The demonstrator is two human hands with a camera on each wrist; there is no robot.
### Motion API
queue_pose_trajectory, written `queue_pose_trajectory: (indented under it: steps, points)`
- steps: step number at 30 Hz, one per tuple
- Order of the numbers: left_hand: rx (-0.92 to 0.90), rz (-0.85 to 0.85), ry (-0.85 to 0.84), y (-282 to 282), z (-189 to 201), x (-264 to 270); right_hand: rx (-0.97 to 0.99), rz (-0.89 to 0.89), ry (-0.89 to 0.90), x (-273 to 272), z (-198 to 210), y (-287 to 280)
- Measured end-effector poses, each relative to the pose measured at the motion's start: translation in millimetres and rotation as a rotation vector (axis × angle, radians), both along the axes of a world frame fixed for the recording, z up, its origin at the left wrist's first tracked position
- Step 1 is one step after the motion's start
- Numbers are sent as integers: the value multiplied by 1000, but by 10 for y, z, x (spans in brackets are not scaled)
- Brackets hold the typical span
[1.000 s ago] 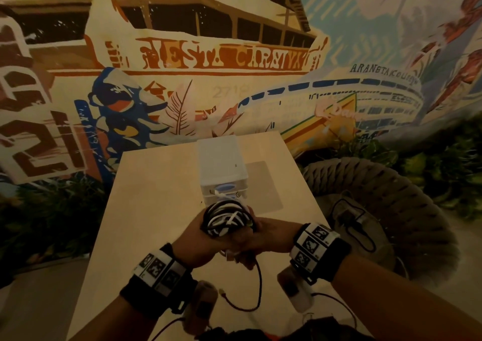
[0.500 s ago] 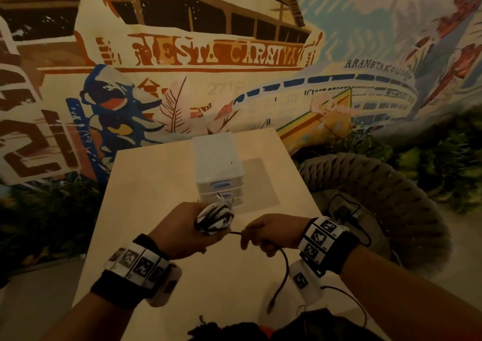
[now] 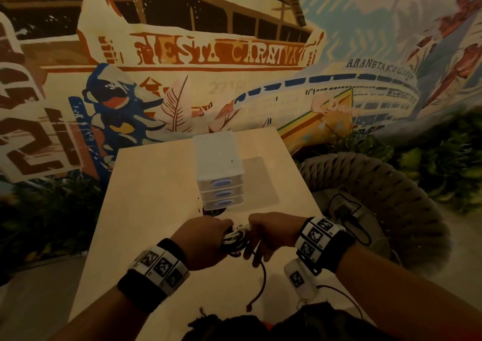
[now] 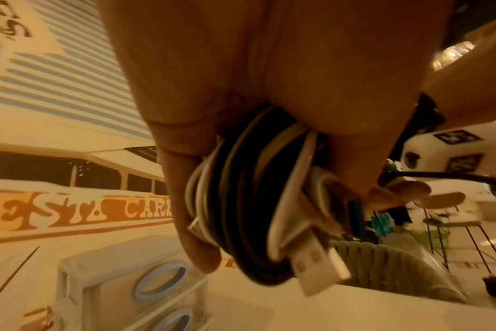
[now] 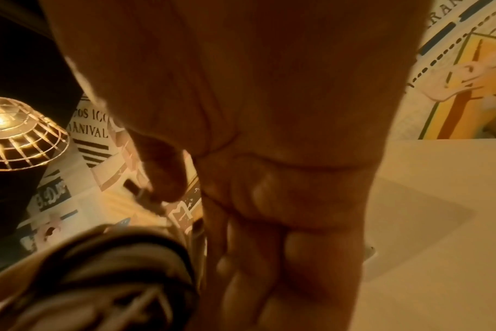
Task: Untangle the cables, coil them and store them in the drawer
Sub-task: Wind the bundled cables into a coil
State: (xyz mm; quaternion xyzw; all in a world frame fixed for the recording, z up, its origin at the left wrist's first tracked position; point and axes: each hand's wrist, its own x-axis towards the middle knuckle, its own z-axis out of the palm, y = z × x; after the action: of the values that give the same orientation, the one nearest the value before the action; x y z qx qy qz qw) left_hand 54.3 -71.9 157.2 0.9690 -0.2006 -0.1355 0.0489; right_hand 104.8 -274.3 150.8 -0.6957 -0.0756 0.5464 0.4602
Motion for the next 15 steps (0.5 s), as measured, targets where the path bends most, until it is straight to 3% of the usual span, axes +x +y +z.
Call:
queue_pose_trajectory:
  steps: [2, 4, 9, 15]
  points:
    - [98, -8, 22, -39, 5, -18, 18, 52, 114, 34, 31, -5]
    - [156, -23, 37, -93, 22, -33, -14, 128, 110, 68, 57, 7]
    - [243, -88, 52, -254, 29, -46, -190, 282, -157, 144, 152, 62]
    - [229, -20, 16, -302, -8, -23, -207, 401, -287, 91, 207, 207]
